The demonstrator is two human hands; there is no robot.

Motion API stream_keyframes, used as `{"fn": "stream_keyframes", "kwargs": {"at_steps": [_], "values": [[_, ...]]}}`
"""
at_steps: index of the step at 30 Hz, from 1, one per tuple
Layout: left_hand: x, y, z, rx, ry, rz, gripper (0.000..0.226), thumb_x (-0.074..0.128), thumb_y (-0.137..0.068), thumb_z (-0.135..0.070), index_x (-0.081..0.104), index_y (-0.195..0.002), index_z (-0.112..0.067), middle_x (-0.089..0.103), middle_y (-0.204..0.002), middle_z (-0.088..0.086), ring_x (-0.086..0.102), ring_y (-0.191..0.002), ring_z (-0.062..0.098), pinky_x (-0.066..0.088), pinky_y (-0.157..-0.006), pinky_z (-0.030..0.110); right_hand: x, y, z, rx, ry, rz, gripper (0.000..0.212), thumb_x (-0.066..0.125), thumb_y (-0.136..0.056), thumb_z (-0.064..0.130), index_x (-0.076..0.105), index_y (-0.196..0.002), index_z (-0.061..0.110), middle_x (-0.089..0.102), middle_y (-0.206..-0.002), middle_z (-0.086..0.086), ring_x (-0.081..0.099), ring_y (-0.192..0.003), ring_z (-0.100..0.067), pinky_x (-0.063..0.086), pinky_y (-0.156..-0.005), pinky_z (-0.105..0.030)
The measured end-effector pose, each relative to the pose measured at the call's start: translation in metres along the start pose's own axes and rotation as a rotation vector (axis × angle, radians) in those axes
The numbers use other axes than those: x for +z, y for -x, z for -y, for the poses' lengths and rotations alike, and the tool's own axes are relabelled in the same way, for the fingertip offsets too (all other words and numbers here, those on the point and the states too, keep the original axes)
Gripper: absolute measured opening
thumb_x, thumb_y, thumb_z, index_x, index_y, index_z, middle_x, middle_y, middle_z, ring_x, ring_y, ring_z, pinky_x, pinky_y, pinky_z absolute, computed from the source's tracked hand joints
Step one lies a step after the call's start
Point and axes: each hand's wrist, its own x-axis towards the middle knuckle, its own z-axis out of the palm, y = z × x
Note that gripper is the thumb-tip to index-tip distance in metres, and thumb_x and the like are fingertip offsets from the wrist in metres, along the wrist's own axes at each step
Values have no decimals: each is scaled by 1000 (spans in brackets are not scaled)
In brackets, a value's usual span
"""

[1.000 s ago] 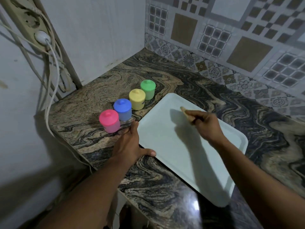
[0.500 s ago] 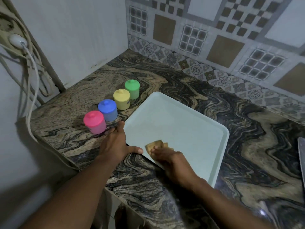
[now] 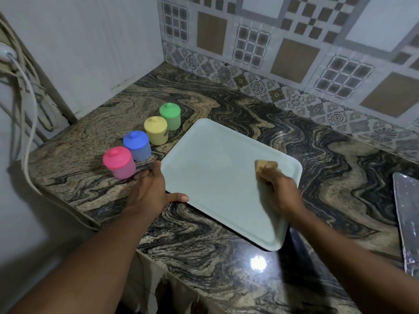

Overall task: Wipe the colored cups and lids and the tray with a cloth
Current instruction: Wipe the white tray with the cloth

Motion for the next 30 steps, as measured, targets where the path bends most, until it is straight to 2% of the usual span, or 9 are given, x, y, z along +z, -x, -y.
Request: {"fn": "stream_keyframes", "kwargs": {"at_steps": [3, 6, 8, 11, 14, 17, 21, 27, 30], "values": [[-2, 1, -2, -11, -14, 12, 132, 78, -56, -74, 16, -152, -7, 47, -144, 23, 50, -127, 41, 48, -89, 46, 26, 54, 28, -131, -95, 81, 45, 56, -92, -4, 66, -132, 15, 61, -140, 2, 54, -132, -21, 36, -103, -19], [-4, 3, -7, -21, -17, 33, 133, 79, -58, -72, 14, -153, -6, 44, -147, 23, 48, -130, 41, 47, -91, 46, 23, 95, 50, -267, -227, 164, 32, 57, -87, 18, 73, -113, 27, 64, -112, 41, 61, -114, 9, 42, -96, -8], [-6, 5, -9, -17, -29, 30, 131, 79, -60, -72, 15, -152, -4, 45, -146, 24, 49, -128, 41, 48, -90, 45, 4, 89, 42, -268, -270, 132, 40, 55, -78, 12, 76, -108, 27, 60, -103, 49, 62, -109, 14, 41, -96, -4], [-7, 7, -11, -14, -44, 21, 128, 78, -62, -71, 16, -151, -3, 47, -144, 25, 51, -126, 41, 49, -88, 45, -37, 37, 7, -57, -134, -139, 49, 58, -75, -10, 79, -106, 20, 75, -103, 16, 72, -100, -12, 40, -84, -2], [-9, 8, -14, -17, -60, 26, 124, 77, -63, -71, 19, -148, -2, 49, -140, 26, 51, -125, 42, 49, -87, 46, -57, 0, -14, 38, 141, -84, 37, 56, -80, -4, 77, -104, 14, 76, -106, -12, 68, -101, -34, 47, -78, -27], [-10, 8, -17, -32, -76, 35, 122, 76, -65, -71, 20, -147, -1, 49, -140, 26, 51, -125, 42, 48, -86, 46, -34, 12, -7, 33, 275, 9, 19, 52, -88, 6, 68, -97, 10, 69, -107, -16, 66, -100, -39, 48, -78, -37], [-9, 9, -18, -43, -91, 40, 119, 76, -65, -70, 21, -145, 0, 50, -138, 27, 52, -123, 42, 47, -83, 44, 0, 67, 14, 46, 318, -3, 28, 53, -93, 14, 68, -117, 15, 61, -137, -5, 64, -113, -32, 52, -91, -36], [-9, 10, -20, -53, -109, 43, 123, 76, -66, -70, 18, -148, 1, 49, -138, 27, 52, -124, 42, 47, -85, 44, 14, 132, 50, -59, -83, -9, 42, 53, -68, -9, 77, -94, 14, 76, -109, 0, 69, -104, -18, 54, -87, -27], [-10, 10, -20, -48, -102, 55, 125, 75, -67, -70, 15, -149, 2, 48, -139, 28, 51, -124, 42, 48, -89, 45, -7, 115, 52, 271, -636, 55, 32, 52, -81, -13, 78, -83, 6, 77, -85, -6, 68, -81, -23, 51, -68, -29]]}}
